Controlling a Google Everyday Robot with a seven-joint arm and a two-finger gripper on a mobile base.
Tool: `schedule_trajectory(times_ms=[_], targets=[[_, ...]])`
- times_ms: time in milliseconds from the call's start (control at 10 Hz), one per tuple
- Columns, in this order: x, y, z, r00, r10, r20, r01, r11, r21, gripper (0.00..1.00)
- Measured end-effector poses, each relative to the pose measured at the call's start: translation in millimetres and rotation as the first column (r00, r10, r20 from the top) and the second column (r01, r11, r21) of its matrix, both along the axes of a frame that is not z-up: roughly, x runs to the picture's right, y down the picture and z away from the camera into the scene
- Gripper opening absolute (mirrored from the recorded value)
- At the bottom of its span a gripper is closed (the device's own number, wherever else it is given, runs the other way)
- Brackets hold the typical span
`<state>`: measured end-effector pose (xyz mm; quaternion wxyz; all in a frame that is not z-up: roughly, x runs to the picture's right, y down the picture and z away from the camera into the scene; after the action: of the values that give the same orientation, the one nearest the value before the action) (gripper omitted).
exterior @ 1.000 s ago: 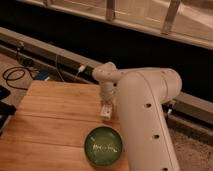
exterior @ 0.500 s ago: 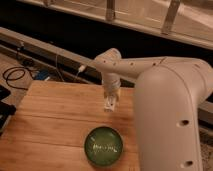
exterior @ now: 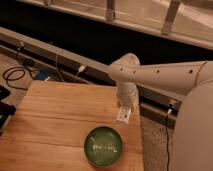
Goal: Place the bottle in the ceramic bowl
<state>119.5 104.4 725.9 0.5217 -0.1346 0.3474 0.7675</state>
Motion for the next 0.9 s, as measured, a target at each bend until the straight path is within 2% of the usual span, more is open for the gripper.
schedule_trajectory(times_ms=[100, 500, 600, 700, 900], targets=[[0, 5, -4.6, 1.0, 0.009, -0.001, -0.009, 1.0, -0.001, 0.0], [-3, 4, -3.3, 1.0, 0.006, 0.007, -0.006, 1.0, -0.004, 0.0], [-6, 3, -1.7, 0.999, 0.011, 0.039, -0.01, 0.9998, -0.017, 0.0], [-11, 5, 1.2, 0.989, 0.045, 0.14, -0.039, 0.9983, -0.044, 0.0], [-14, 19, -2.7, 0.957, 0.112, 0.266, -0.094, 0.9924, -0.08, 0.0]])
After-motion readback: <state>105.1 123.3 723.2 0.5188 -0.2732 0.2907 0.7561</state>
